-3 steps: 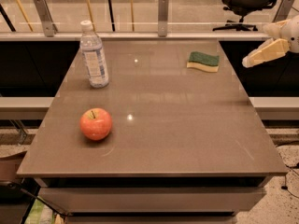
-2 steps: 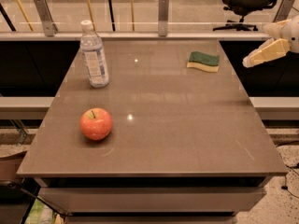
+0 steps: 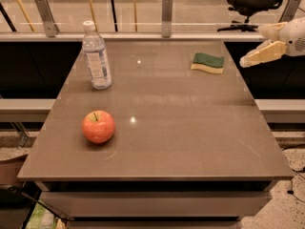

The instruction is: Move sponge near apple

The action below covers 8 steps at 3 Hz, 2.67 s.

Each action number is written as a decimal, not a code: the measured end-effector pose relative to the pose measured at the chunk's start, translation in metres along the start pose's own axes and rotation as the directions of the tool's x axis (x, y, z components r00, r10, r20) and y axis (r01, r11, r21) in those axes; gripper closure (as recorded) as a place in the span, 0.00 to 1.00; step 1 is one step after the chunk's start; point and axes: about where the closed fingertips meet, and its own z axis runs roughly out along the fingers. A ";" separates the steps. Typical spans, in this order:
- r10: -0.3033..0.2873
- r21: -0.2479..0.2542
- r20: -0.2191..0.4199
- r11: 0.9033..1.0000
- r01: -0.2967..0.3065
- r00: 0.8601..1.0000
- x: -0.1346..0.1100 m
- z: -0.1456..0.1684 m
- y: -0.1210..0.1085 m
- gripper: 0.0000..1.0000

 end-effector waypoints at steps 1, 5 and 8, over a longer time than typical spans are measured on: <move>0.004 -0.038 0.077 0.999 -0.001 0.997 0.003 0.016 0.001 0.00; -0.008 -0.073 0.125 0.997 0.017 0.992 0.015 0.080 -0.019 0.00; 0.033 -0.118 0.120 0.993 -0.019 0.992 0.040 0.112 -0.027 0.00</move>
Offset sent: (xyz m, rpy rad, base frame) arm 0.0237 0.0224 -0.0311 0.1250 -0.0667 0.0757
